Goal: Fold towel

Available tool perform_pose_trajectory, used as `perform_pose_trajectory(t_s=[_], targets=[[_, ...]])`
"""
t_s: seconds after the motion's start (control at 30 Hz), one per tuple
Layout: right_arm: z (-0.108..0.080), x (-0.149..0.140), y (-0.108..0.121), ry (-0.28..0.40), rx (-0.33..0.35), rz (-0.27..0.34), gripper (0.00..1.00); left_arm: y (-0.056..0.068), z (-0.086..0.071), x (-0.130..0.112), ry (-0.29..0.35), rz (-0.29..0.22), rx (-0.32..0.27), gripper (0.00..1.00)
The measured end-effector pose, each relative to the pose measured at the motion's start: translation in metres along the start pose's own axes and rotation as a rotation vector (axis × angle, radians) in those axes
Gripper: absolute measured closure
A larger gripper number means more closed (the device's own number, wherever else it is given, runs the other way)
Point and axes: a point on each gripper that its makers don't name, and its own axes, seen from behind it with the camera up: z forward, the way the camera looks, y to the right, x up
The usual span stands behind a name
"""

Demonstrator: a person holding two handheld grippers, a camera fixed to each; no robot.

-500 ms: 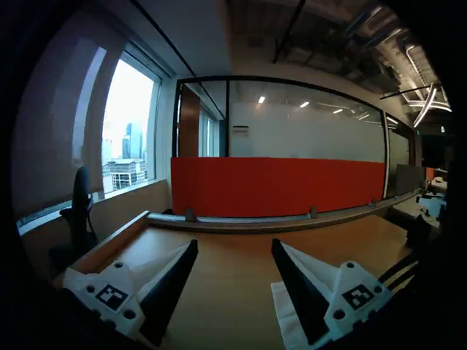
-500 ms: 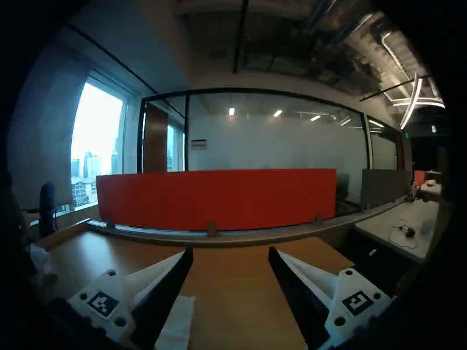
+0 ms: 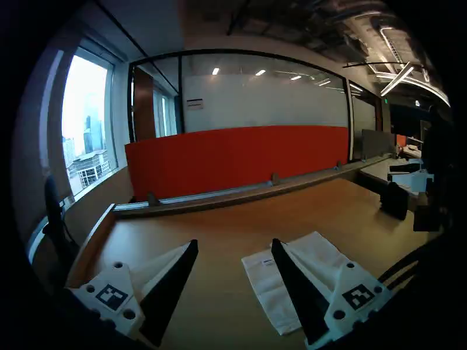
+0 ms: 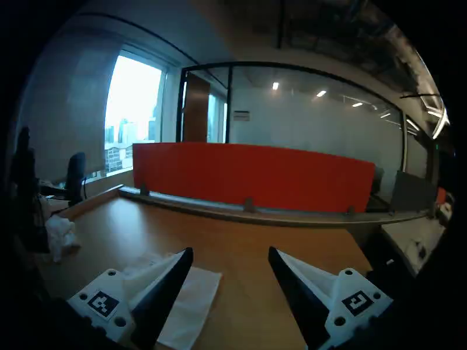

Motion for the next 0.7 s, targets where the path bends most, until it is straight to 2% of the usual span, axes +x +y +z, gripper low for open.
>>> perform_pose_trajectory(t_s=[0.37, 0.7], targets=[[-0.001, -0.024, -0.036, -0.1, 0.122, -0.074, 0.0, 0.027, 0.002, -0.034, -0.091, 0.012, -0.115, 0.07], [-0.003, -0.076, -0.058, -0.203, 0.192, -0.114, 0.0, 0.037, 0.006, -0.084, -0.179, 0.032, -0.146, 0.07]])
